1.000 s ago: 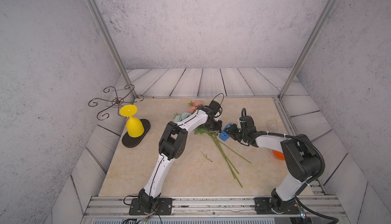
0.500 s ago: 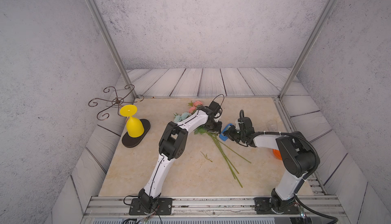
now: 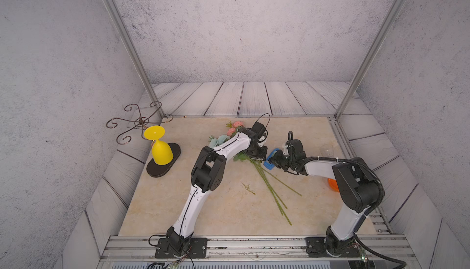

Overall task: Wrap bouquets with tape
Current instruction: Pull the tape from the tape cutter.

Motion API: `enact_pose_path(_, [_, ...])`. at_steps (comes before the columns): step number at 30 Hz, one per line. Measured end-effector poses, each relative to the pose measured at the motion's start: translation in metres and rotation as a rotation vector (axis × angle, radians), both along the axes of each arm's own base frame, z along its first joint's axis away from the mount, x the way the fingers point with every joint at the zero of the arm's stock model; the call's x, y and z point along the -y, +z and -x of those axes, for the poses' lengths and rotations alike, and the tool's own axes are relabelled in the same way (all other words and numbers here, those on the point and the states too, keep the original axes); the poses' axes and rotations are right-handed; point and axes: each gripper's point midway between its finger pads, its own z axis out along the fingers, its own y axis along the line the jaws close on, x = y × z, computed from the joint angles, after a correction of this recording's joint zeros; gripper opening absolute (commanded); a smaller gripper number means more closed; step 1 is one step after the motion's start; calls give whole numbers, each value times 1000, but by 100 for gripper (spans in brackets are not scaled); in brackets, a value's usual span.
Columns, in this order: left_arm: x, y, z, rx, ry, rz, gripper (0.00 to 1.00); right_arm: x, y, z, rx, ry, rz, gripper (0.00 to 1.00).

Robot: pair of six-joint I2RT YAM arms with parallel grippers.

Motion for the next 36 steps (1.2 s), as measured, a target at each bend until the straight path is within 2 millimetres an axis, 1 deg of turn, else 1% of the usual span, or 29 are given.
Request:
enact_pose_path(7, [1, 1, 0, 5, -4, 2, 38, -3, 0, 6, -22, 23, -19, 4])
enact_pose_path(14, [7, 3, 2, 11, -19, 11, 40, -5, 2, 9, -35, 36, -30, 3])
enact_pose_path(21, [11, -3, 4, 22, -52, -1, 40, -6, 4, 10, -50, 47, -42, 3])
enact_pose_path(25, [11, -4, 4, 35, -57, -14, 38, -6, 10, 8, -48, 50, -54, 3])
enact_pose_path(30, [11, -4, 4, 42, -50, -18, 37, -6, 24, 8, -27, 53, -68, 3])
enact_pose_path(34, [13, -4, 7, 39, -50, -19, 37, -8, 36, 13, -12, 61, -98, 3])
enact_pose_path(36, [14, -4, 7, 39, -50, -20, 37, -9, 35, 18, -19, 60, -105, 3])
